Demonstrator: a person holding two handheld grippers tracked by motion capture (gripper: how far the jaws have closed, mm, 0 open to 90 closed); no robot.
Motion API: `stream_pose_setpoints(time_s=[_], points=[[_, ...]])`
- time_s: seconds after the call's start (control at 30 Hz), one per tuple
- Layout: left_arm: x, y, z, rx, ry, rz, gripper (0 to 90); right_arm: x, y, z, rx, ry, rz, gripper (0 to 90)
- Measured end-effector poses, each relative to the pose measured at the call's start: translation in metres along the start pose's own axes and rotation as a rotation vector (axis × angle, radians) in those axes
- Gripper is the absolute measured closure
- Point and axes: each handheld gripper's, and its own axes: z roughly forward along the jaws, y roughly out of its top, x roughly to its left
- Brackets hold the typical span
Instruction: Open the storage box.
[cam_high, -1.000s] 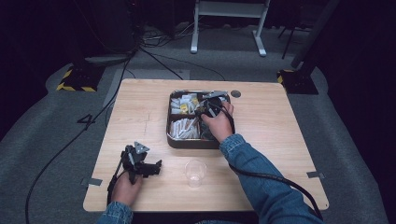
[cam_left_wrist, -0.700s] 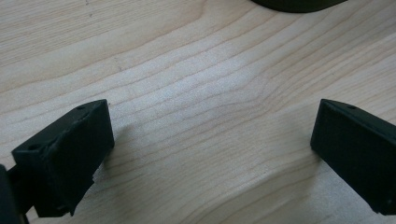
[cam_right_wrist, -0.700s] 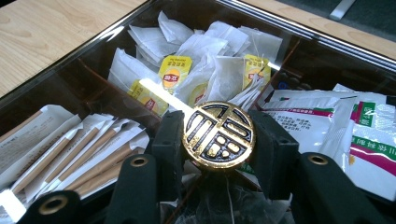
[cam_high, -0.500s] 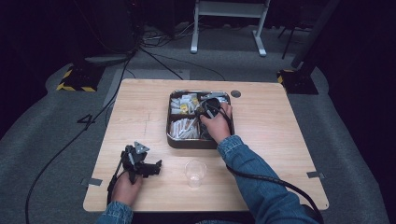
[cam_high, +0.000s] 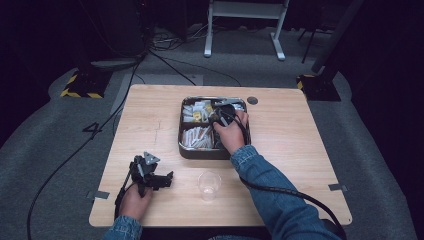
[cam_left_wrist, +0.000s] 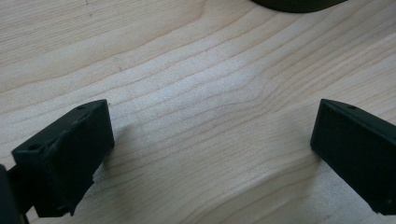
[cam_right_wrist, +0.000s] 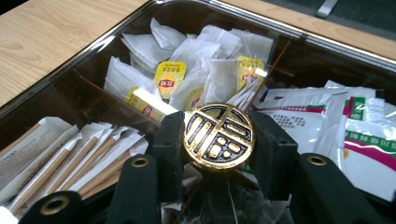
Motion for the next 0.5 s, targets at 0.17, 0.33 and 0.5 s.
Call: stream_pose_setpoints(time_s=[0.17,0.33,0.5], points=[[0.0,0.0,0.0,0.001,-0.001,0.0,0.0,0.001,0.008,-0.009,-0.029,-0.005,-0.02,58.6],[0.0,0.0,0.0,0.003,0.0,0.003,0.0,0.0,0.02,-0.024,-0.065,-0.001,-0.027,58.6],[0.0,0.0,0.0,0.003,-0.001,0.003,0.0,-0.003,0.027,-0.037,-0.092,0.001,-0.027,58.6]])
